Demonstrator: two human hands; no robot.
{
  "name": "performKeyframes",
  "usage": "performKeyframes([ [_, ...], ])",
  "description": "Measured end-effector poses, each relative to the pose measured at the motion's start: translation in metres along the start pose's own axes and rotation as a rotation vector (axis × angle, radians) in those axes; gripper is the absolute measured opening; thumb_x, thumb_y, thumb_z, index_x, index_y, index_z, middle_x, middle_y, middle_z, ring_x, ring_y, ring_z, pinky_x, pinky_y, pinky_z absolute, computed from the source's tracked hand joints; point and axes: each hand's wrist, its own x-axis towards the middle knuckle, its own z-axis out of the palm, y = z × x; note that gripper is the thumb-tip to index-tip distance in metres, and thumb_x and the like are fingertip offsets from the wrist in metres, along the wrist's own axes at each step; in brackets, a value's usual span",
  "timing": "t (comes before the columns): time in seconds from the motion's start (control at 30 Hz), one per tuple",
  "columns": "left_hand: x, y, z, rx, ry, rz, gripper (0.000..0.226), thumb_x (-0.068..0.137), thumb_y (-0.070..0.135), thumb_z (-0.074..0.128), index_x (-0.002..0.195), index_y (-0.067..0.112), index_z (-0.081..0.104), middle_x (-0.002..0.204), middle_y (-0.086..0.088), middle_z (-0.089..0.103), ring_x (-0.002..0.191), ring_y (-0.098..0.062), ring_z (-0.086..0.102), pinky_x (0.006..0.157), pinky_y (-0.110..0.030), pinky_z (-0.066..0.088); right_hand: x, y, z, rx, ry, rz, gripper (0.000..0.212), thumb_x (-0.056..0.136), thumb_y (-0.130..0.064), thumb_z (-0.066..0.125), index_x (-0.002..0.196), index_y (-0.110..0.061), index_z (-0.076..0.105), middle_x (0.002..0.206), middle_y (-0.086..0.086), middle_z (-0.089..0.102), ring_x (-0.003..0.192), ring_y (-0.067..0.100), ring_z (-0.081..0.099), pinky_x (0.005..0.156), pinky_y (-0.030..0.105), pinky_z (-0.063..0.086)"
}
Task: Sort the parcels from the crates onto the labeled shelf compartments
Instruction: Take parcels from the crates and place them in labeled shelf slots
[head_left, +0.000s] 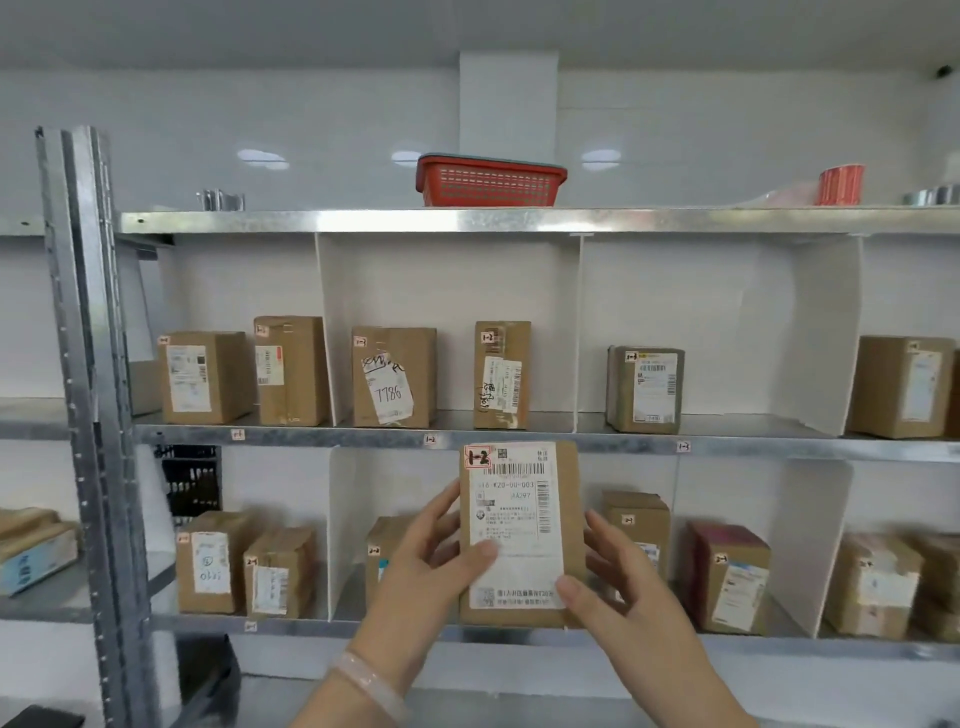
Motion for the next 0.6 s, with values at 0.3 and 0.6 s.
performKeyframes([
  [0.3,0.084,-0.032,-0.019,-0.008,-0.061,-0.054,0.071,0.061,0.019,0.080,0.126,0.042,0.059,0.117,0.004,0.073,0.106,-0.021,0.071,0.075,-0.040,0.062,0.068,0.039,0.017,-0.001,0.065,0.033,0.067,0.081,-0.025,0.076,0.133,-0.046,0.040,0.130,-0.028,0.053,0.117,-0.009,0.052,0.090,0.019,0.049],
  [0.6,0.125,-0.065,-0.004,-0.044,-0.075,-0.111,0.074,0.054,0.023,0.085,0.122,0.043,0.062,0.119,0.002,0.072,0.108,-0.026,0.070,0.079,-0.047,0.061,0.101,0.064,0.001,0.013,0.082,0.076,0.063,0.081,-0.027,0.076,0.131,-0.047,0.042,0.123,-0.032,0.057,0.113,-0.014,0.053,0.091,0.021,0.051],
])
